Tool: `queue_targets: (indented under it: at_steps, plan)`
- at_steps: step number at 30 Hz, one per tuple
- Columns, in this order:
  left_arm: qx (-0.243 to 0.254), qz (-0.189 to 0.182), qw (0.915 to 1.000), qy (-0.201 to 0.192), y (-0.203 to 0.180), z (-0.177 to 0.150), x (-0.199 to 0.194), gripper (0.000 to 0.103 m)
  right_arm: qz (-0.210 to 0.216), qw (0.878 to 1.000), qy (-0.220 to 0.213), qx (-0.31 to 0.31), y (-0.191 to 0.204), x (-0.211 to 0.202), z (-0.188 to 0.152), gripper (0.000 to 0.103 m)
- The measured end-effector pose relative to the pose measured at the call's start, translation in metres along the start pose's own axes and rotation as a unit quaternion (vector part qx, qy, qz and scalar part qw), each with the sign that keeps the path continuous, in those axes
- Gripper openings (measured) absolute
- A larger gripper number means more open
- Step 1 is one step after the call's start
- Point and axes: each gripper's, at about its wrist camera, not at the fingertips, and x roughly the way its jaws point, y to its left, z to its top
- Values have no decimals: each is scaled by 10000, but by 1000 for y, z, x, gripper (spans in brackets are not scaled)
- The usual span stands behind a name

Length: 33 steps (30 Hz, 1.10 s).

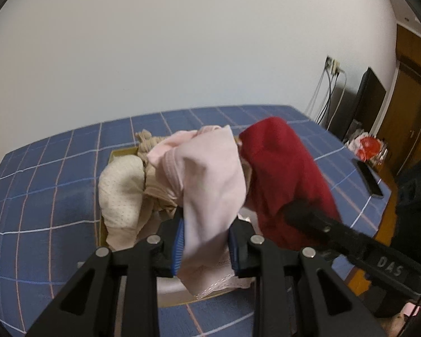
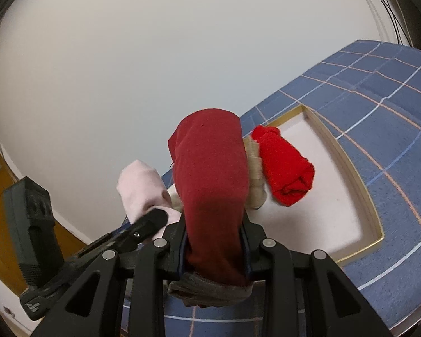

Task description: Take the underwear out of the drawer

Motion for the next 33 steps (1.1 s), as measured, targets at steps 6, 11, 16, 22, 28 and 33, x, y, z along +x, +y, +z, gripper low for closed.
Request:
queue_targets:
  at_steps: [6,11,16,22,28,33]
  plan:
    - [50,-83,9996,263,-8,-5,20,25,-61,9999,119,18,-6,11,2,32]
    - [38,-72,9993,355,-7,-8,27,25,-85,9996,238,77,-12,19,0,32]
    - [11,-48,9995,327,-6,-7,25,25,-96,9995,298,87,-12,22,-2,32]
    - [-33,-65,9996,271,1,-8,17,25,-21,9994,354,29,-7,26,-3,32]
    - [-369,92,9991,177,29,-18,6,25,42,9990,442,-57,2,36,-8,32]
    - [-1264,272,9916,-43,74,-43,-14,23,108,9984,538,-105,8,43,-14,32]
